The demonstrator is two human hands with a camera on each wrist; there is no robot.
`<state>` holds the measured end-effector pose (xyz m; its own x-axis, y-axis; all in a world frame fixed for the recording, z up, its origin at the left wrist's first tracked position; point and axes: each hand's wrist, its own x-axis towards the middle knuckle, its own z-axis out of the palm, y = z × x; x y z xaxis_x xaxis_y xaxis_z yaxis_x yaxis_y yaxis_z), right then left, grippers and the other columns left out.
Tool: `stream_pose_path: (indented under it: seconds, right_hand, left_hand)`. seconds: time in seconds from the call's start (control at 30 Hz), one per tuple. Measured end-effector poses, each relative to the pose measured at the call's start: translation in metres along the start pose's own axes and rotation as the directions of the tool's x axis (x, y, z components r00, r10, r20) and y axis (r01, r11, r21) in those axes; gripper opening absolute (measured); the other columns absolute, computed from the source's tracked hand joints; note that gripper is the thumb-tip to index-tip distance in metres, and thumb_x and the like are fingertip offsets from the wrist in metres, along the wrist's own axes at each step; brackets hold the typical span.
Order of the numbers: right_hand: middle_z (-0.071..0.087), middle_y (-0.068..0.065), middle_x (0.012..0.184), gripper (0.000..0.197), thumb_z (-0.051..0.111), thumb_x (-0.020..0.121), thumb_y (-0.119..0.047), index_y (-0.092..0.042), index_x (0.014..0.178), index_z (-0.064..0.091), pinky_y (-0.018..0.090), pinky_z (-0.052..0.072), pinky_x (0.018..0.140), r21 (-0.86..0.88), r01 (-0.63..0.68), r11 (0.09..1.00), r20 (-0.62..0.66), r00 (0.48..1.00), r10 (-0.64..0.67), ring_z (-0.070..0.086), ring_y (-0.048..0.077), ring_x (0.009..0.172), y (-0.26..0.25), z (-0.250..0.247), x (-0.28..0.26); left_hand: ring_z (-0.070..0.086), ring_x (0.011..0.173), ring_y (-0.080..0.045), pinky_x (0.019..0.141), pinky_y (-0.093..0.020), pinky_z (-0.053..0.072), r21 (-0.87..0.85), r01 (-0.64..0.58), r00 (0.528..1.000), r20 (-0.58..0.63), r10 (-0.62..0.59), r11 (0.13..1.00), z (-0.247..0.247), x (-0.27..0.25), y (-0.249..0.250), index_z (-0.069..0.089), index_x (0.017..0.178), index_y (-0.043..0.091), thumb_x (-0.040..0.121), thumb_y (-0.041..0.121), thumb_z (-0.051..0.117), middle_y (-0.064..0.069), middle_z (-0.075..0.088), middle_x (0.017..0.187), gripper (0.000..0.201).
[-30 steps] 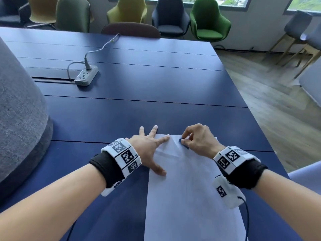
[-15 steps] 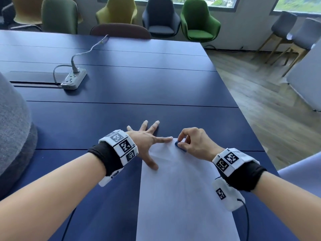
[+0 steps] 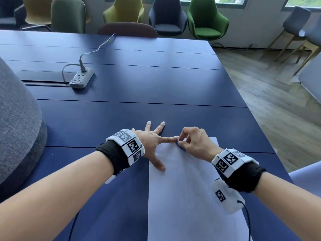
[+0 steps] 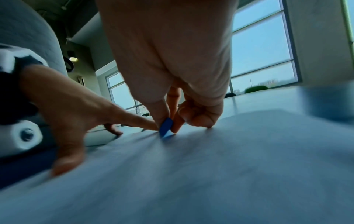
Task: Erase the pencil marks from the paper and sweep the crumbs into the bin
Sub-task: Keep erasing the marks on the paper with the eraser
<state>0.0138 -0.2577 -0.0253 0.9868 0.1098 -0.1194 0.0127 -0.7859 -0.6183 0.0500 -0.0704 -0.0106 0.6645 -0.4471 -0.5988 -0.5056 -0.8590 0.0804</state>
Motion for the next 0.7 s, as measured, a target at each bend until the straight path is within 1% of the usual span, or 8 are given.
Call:
stream_pose_path:
  seconds: [0.13, 0.27, 0.33, 0.4, 0.53, 0.57, 0.63, 0.7]
  right_hand:
    - [0.057, -0.002, 0.074, 0.009, 0.066, 0.086, -0.020, -0.018, 0.079, 0.060, 0.016, 0.039, 0.054, -0.013, 0.067, 0.998, 0.074, 0.995, -0.065, 0.054, 0.011, 0.062, -0.006, 0.008, -0.007]
    - [0.055, -0.004, 0.073, 0.008, 0.065, 0.086, -0.022, -0.019, 0.080, 0.060, 0.014, 0.035, 0.053, -0.008, 0.014, 1.000, 0.010, 1.000, -0.014, 0.050, 0.009, 0.065, 0.000, -0.003, -0.002]
    - [0.056, -0.010, 0.066, 0.010, 0.065, 0.086, -0.019, -0.022, 0.077, 0.060, 0.018, 0.038, 0.053, 0.004, 0.066, 0.998, 0.080, 0.995, -0.066, 0.051, 0.005, 0.057, -0.007, 0.003, -0.012]
    - [0.056, -0.015, 0.058, 0.012, 0.066, 0.085, -0.018, -0.025, 0.076, 0.061, 0.015, 0.039, 0.054, 0.001, 0.098, 0.995, 0.136, 0.986, -0.097, 0.051, 0.004, 0.052, -0.010, 0.005, -0.017]
    - [0.059, -0.006, 0.066, 0.009, 0.066, 0.086, -0.026, -0.019, 0.081, 0.063, 0.010, 0.038, 0.049, -0.024, 0.001, 1.000, 0.000, 1.000, -0.001, 0.053, 0.005, 0.058, 0.003, -0.008, -0.007]
    - [0.059, -0.006, 0.065, 0.009, 0.065, 0.086, -0.024, -0.020, 0.079, 0.061, 0.012, 0.039, 0.051, -0.023, 0.015, 1.000, 0.016, 1.000, -0.014, 0.053, 0.006, 0.057, 0.002, -0.006, -0.009]
    - [0.055, -0.012, 0.062, 0.011, 0.065, 0.086, -0.020, -0.021, 0.077, 0.060, 0.011, 0.038, 0.050, -0.033, 0.092, 0.995, 0.099, 0.991, -0.088, 0.050, 0.004, 0.052, -0.005, 0.002, -0.019]
    - [0.051, -0.016, 0.061, 0.006, 0.066, 0.085, -0.019, -0.016, 0.081, 0.064, 0.011, 0.037, 0.049, -0.049, 0.105, 0.993, 0.136, 0.986, -0.097, 0.050, 0.003, 0.051, -0.007, 0.001, -0.020]
  left_hand:
    - [-0.022, 0.145, -0.039, 0.102, -0.078, 0.015, 0.003, -0.001, 1.000, -0.003, 0.001, 1.000, 0.000, 0.000, 0.000, -0.011, 0.126, 0.080, 0.055, 0.078, 0.073, 0.012, -0.031, 0.157, 0.110]
    - [-0.023, 0.144, -0.040, 0.102, -0.079, 0.016, 0.009, 0.006, 1.000, 0.007, -0.006, 1.000, -0.001, 0.001, 0.000, -0.012, 0.128, 0.079, 0.054, 0.079, 0.073, 0.011, -0.031, 0.157, 0.113]
    - [-0.023, 0.144, -0.040, 0.102, -0.079, 0.015, 0.003, 0.003, 1.000, 0.006, -0.003, 1.000, -0.001, 0.000, -0.001, -0.010, 0.128, 0.079, 0.054, 0.079, 0.073, 0.012, -0.031, 0.157, 0.112]
    - [-0.024, 0.144, -0.039, 0.102, -0.078, 0.014, -0.001, -0.003, 1.000, 0.004, 0.003, 1.000, 0.000, 0.000, -0.001, -0.010, 0.128, 0.079, 0.054, 0.079, 0.073, 0.012, -0.031, 0.157, 0.110]
    - [-0.024, 0.144, -0.039, 0.102, -0.079, 0.014, -0.002, 0.001, 1.000, 0.011, -0.001, 1.000, 0.000, 0.000, 0.000, -0.012, 0.127, 0.079, 0.054, 0.079, 0.073, 0.012, -0.031, 0.157, 0.111]
    - [-0.024, 0.144, -0.039, 0.102, -0.079, 0.014, -0.002, 0.001, 1.000, 0.010, -0.001, 1.000, 0.000, 0.000, 0.000, -0.012, 0.126, 0.079, 0.054, 0.080, 0.073, 0.012, -0.031, 0.157, 0.111]
    - [-0.024, 0.144, -0.039, 0.101, -0.079, 0.015, 0.005, -0.002, 1.000, 0.003, 0.002, 1.000, 0.000, 0.000, -0.001, -0.012, 0.125, 0.080, 0.053, 0.080, 0.072, 0.012, -0.031, 0.157, 0.111]
    - [-0.023, 0.145, -0.039, 0.102, -0.078, 0.014, 0.010, -0.004, 1.000, -0.003, 0.004, 1.000, 0.000, 0.000, -0.001, -0.013, 0.126, 0.079, 0.054, 0.080, 0.072, 0.013, -0.031, 0.157, 0.111]
